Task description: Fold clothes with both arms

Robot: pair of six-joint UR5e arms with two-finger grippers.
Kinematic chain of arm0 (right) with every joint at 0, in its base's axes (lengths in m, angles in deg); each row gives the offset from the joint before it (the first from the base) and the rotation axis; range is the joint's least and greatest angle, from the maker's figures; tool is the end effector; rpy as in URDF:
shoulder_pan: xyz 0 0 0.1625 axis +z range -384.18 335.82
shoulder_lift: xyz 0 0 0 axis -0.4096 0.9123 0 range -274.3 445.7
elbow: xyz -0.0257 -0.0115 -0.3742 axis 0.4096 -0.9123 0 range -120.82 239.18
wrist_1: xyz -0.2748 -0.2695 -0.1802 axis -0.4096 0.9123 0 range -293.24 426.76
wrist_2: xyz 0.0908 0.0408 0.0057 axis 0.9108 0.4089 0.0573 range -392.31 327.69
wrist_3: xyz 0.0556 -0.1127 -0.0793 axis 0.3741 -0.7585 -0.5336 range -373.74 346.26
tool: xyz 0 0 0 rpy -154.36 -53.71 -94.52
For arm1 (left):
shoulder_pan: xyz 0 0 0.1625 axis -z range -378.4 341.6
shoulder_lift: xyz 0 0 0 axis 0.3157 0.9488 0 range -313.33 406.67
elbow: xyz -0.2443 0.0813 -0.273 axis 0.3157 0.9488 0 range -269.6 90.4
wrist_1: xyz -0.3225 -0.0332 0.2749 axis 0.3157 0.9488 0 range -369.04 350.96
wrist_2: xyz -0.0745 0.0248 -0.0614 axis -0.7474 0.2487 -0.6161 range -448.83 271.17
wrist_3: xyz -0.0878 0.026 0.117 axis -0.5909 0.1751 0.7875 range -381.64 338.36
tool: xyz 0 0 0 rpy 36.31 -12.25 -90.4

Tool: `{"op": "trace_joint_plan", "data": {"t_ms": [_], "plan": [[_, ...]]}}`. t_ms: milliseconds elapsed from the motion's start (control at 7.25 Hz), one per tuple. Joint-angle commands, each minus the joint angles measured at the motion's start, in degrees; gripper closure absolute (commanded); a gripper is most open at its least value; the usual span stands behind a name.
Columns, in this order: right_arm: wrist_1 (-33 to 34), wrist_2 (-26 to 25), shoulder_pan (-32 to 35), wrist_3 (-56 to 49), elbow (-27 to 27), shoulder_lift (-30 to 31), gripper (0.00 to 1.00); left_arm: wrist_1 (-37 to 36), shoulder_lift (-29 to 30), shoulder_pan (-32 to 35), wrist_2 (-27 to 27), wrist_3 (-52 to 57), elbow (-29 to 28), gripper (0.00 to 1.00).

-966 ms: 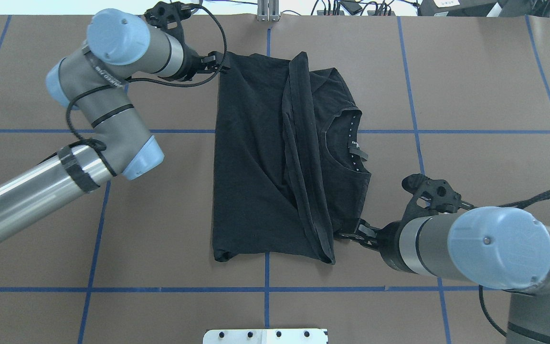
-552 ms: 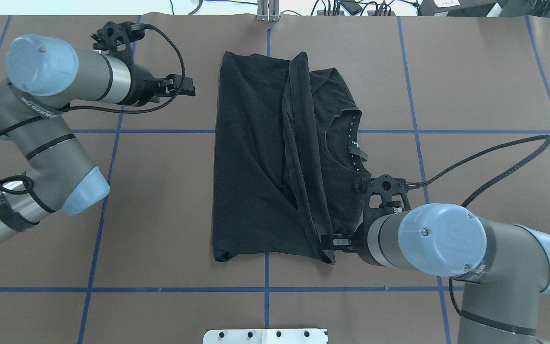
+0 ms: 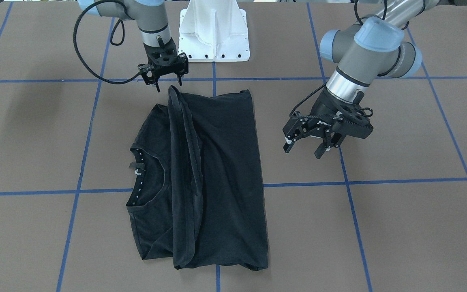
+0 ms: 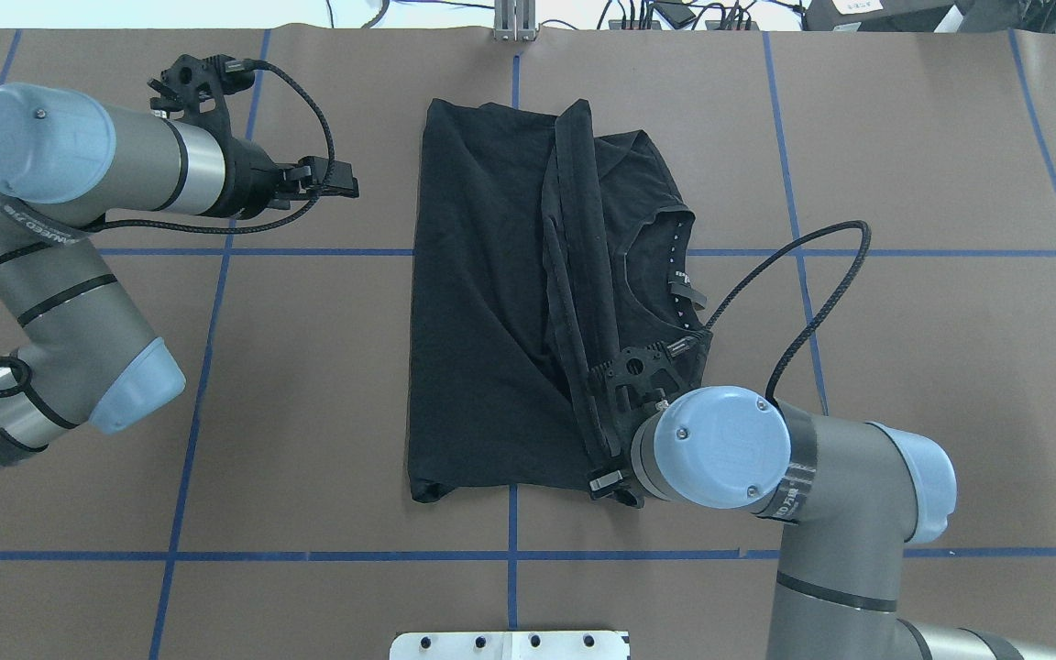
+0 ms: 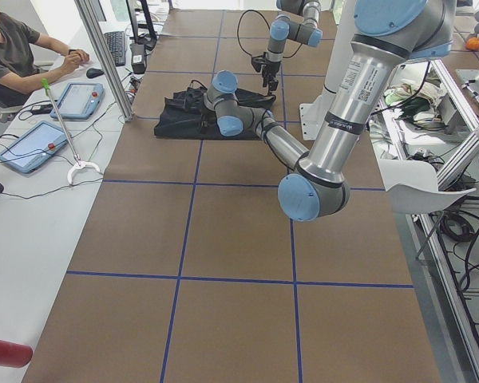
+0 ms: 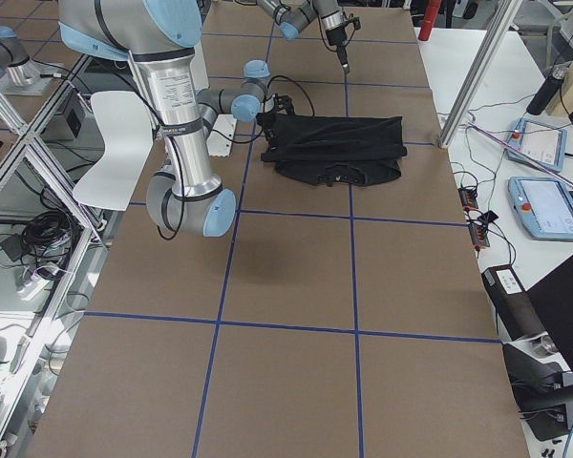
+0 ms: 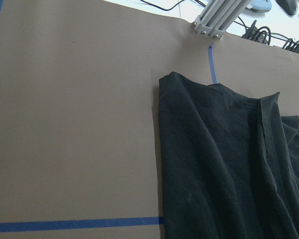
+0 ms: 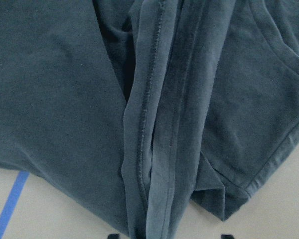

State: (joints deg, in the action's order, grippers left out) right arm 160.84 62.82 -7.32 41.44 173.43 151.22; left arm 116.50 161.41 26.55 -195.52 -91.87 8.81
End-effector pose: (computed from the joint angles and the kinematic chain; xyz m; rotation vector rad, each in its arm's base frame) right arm -0.5362 -0.2878 0.2359 0.2643 -0.7416 -0.3320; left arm 0.4057 -0.5331 0.2415 0.4214 1.1426 -0.2096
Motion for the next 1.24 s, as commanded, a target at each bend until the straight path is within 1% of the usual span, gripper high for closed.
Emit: {"op": "trace_joint_plan", "data": {"t_ms": [0, 138, 552, 690, 828, 1103], "plan": [[0.23, -0.38, -0.07, -3.23, -3.75, -1.97, 0.34, 0.06, -0.04, -0.21, 0.08, -0.34, 0.03, 0.01], [0.32, -0.47, -0.07, -3.24, -5.34, -3.19, 0.42, -0.03, -0.04, -0.21, 0.08, -0.43, -0.06, 0.01], [0.5, -1.35, -0.77, -3.33, -6.14, -2.68, 0.43, 0.06, -0.04, -0.21, 0.08, -0.52, -0.15, 0.01], [0.5, -1.35, -1.04, -3.33, -6.23, -2.68, 0.59, 0.06, -0.04, -0.21, 0.08, -0.52, -0.32, 0.01], [0.5, -1.35, -0.95, -3.41, -6.23, -2.68, 1.0, 0.06, -0.04, -0.21, 0.17, -0.52, -0.32, 0.01], [3.29, -1.0, -0.6, -3.76, -5.71, -3.12, 1.0, 0.06, -0.04, -0.21, 0.17, -0.52, -0.41, 0.01]]}}
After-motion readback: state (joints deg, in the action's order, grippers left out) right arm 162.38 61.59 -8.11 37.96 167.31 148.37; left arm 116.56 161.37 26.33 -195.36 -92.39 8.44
